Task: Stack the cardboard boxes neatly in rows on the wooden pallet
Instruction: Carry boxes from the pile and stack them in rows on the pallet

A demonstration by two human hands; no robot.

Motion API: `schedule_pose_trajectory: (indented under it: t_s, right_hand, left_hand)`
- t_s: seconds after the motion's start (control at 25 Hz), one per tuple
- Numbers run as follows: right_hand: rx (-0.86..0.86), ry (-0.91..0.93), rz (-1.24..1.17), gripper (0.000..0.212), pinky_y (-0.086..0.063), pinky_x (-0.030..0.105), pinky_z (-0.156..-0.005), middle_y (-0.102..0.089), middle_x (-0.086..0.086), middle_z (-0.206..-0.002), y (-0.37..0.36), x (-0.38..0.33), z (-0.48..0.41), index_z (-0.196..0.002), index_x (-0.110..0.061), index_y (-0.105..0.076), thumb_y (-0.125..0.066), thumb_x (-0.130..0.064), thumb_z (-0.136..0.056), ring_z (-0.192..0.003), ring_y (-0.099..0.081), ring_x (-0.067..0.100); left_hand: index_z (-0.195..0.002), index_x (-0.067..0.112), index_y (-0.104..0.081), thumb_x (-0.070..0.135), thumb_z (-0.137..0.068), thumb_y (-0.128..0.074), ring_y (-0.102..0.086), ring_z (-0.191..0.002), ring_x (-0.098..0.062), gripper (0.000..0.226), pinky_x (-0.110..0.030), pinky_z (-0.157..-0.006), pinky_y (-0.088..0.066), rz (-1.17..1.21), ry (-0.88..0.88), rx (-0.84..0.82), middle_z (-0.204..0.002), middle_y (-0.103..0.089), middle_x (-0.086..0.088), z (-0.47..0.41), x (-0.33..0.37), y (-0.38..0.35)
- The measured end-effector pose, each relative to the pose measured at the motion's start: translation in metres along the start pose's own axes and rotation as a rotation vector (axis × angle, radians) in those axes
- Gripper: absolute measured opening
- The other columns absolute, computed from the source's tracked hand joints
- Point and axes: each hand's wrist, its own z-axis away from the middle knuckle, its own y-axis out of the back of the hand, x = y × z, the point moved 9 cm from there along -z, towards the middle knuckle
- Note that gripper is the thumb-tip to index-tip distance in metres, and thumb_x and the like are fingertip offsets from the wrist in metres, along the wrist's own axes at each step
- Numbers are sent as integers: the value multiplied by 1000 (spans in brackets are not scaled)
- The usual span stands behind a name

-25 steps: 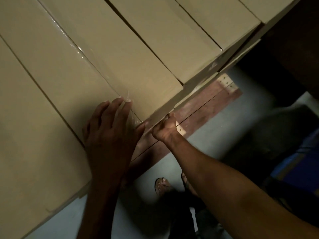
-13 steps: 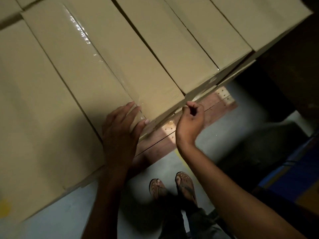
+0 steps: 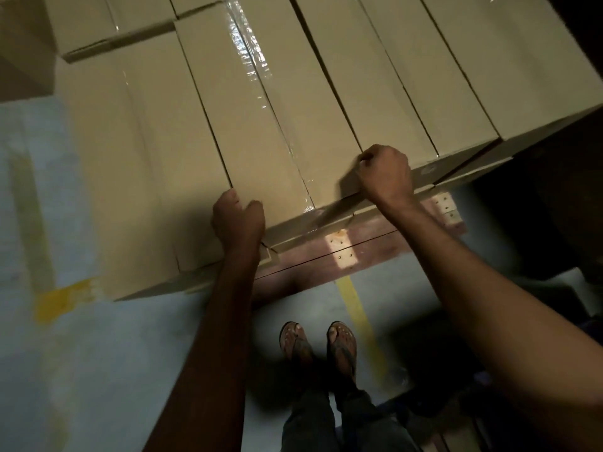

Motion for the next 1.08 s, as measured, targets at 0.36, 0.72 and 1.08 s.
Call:
schedule_pose_trajectory:
  t_s: [0.36, 0.72, 1.08]
  right_hand:
    - [-104, -185, 43, 21, -48, 33, -79, -67, 16, -120, 12, -3, -16, -117, -2, -64, -64, -12, -98, -105, -63, 30]
    - [-19, -113, 127, 15, -54, 35, -76, -69, 14, -106, -2, 2, 8, -106, -5, -71, -62, -11, -97, -94, -66, 27]
    - [-249, 462, -72, 39, -46, 38, -99, -61, 10, -129, -58, -117, 115, -133, -14, -63, -65, -30, -97, -121, -53, 26]
  left_hand:
    - [-135, 4, -61, -6, -87, -70, -65, -86, -21, 50, -25, -64, -60, 144, 139, -6, -119, -66, -8, -10, -9, 4]
    - [-138, 4, -61, 3, -84, -73, -67, -105, -23, 55, -43, -91, -61, 68, 10, -39, -129, -67, -14, -9, -11, 8]
    - [-135, 16, -62, 16, -85, -68, -57, -125, -26, 50, -30, -104, -41, -169, -273, 347, -136, -63, -6, -14, -46, 133]
